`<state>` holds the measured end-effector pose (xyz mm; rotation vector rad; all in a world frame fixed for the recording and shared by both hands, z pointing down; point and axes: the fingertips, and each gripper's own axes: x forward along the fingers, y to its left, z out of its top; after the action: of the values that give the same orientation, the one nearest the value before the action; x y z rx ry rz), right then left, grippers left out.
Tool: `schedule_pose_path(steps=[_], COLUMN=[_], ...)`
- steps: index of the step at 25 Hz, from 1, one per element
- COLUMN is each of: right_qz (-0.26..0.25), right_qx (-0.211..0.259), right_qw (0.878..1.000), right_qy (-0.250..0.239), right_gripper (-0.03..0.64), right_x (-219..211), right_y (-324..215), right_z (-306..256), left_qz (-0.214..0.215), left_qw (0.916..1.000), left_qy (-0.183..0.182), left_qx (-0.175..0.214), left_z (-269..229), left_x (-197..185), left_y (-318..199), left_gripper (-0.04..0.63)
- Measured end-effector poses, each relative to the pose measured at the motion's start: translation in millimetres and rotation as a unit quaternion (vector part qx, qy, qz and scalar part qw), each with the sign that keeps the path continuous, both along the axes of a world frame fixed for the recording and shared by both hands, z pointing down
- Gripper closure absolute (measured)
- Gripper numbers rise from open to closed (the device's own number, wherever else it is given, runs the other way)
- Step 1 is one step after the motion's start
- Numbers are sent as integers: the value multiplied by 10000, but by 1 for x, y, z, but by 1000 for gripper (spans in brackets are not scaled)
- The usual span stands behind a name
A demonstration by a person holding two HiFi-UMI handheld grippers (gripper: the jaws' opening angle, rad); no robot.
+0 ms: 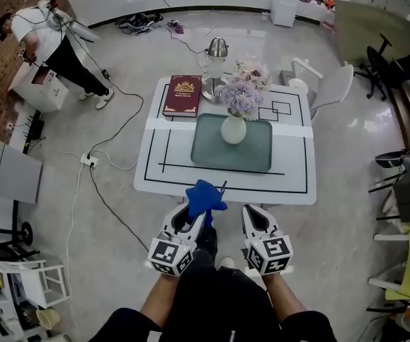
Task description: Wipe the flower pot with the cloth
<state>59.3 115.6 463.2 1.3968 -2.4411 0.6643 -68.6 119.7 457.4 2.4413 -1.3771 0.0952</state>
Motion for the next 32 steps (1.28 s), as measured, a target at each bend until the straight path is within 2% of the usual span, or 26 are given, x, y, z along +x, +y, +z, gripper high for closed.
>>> schedule_pose_path(steps=[6,10,14,21,26,32], right_qz=[181,394,560,479,383,462], right_qx=[-214,-337,-601,-835,-916,-1046], right_qw=[9995,9986,9964,9950,9943,9920], right_qy=[153,134,205,274,394,540], right_gripper=[609,609,609,609,609,609], right_x=[-25,-31,-20,-3,13,33], right_y=[-73,-104,-117,-143,-157,-157], right_z=[7,14,29,47,52,58], left_qz=[318,479,600,446,402,631], left_qw=[9994,9987,9972,9983,9984,9966], left_qy=[30,-30,-250,-30,-158,-261], left_qx=[-166,-185,-361,-366,-373,-463], left_z=[17,31,47,62,76,108], left_x=[-20,-29,-22,-4,9,28], left_y=[-84,-140,-186,-248,-288,-321], left_gripper=[459,459,459,459,459,459])
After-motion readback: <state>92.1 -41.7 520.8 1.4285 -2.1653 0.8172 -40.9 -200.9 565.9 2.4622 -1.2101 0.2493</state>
